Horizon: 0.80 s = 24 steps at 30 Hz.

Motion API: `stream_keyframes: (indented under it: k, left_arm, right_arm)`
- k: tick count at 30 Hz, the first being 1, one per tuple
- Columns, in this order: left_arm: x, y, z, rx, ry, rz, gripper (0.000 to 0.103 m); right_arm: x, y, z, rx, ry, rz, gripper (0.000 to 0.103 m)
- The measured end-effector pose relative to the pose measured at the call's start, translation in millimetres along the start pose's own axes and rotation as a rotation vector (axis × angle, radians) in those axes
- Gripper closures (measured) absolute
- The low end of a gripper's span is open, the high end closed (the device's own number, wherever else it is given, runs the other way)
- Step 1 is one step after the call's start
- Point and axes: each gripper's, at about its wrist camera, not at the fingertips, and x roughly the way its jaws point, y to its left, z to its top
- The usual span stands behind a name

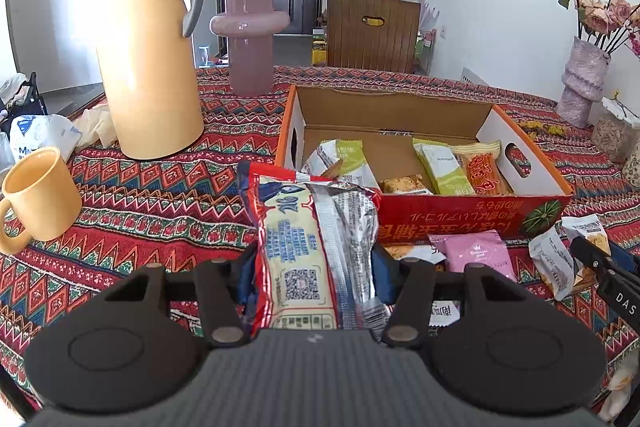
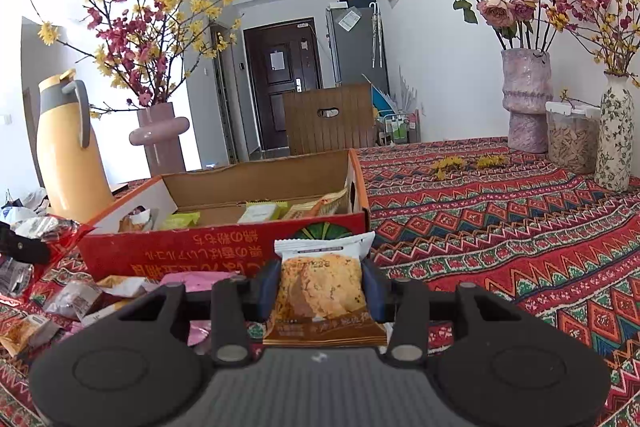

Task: Organize snacks
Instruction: 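Carry both packets into the box and open both grippers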

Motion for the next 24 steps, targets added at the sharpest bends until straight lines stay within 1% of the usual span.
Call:
stream_keyframes:
  k: [5,12,24]
  left_arm:
    - [-1,-7,10,-0.005,-0.03,-0.025,0.047]
    - [3,-19,28,-0.002,-0.062,-0.056,0.047]
    - [18,-28,64,-0.032,-0.144,-0.084,0.047]
  right_arm:
    - [-2,9,18,-0.013,-0.042,0.025,0.06]
    - [10,24,40,-0.035,-0.075,0.055,0.06]
    - [50,40,75,-0.067,-0.09,0.06,0.06]
